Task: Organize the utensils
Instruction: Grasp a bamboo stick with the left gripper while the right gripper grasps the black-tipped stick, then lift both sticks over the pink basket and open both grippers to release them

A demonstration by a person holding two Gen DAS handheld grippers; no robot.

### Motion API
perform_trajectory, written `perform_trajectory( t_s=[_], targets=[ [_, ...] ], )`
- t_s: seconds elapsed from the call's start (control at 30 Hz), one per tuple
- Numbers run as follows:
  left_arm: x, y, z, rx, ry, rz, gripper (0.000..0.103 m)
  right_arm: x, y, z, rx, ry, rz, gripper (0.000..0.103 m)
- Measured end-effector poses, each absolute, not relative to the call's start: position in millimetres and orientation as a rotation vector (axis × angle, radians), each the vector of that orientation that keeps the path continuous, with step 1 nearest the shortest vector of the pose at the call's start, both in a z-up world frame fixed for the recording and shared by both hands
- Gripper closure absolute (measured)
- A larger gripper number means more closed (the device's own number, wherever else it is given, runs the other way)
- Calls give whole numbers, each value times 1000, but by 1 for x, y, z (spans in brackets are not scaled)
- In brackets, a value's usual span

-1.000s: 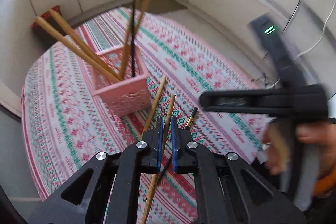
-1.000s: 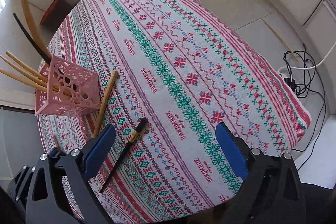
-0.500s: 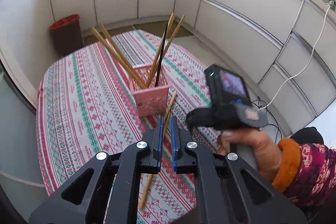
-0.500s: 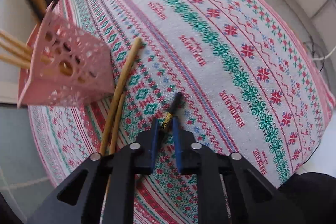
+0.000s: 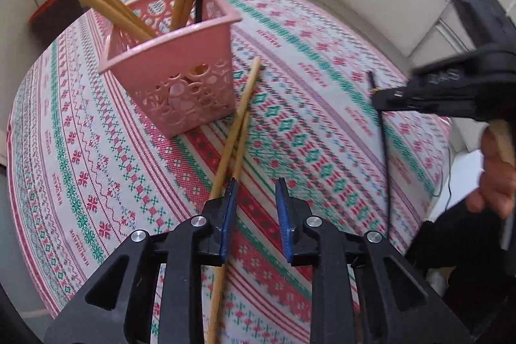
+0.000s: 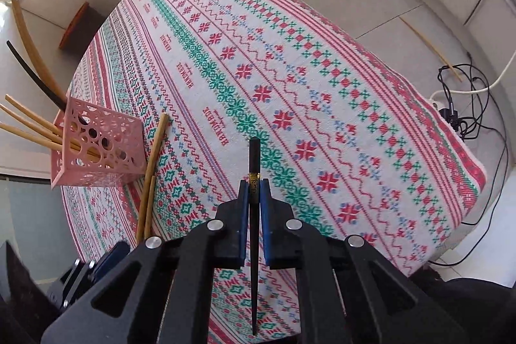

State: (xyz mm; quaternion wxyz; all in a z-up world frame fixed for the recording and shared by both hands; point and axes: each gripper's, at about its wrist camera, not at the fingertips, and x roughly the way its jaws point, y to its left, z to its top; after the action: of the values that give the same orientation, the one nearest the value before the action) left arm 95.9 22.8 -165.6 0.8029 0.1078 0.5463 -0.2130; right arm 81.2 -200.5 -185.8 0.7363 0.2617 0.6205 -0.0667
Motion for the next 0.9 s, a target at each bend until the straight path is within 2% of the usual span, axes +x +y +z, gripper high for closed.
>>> perform_trajectory(
  t_s=[0.63,0.7,0.77,0.9],
  targets=[
    [129,1,-200,254,1236,-455,79,85,-202,-190,643,1406,-94,96],
    [132,-9,-201,301,1243,-455,77,86,-203,-190,631,1407,-96,96],
    [131,-24,-201,336,1254,-466,95,84,-207,-191,626,1408,-104,96],
    [118,-44,-197,347,1215,-480,98,79,-218,-190,624,1396,-125,96]
  ],
)
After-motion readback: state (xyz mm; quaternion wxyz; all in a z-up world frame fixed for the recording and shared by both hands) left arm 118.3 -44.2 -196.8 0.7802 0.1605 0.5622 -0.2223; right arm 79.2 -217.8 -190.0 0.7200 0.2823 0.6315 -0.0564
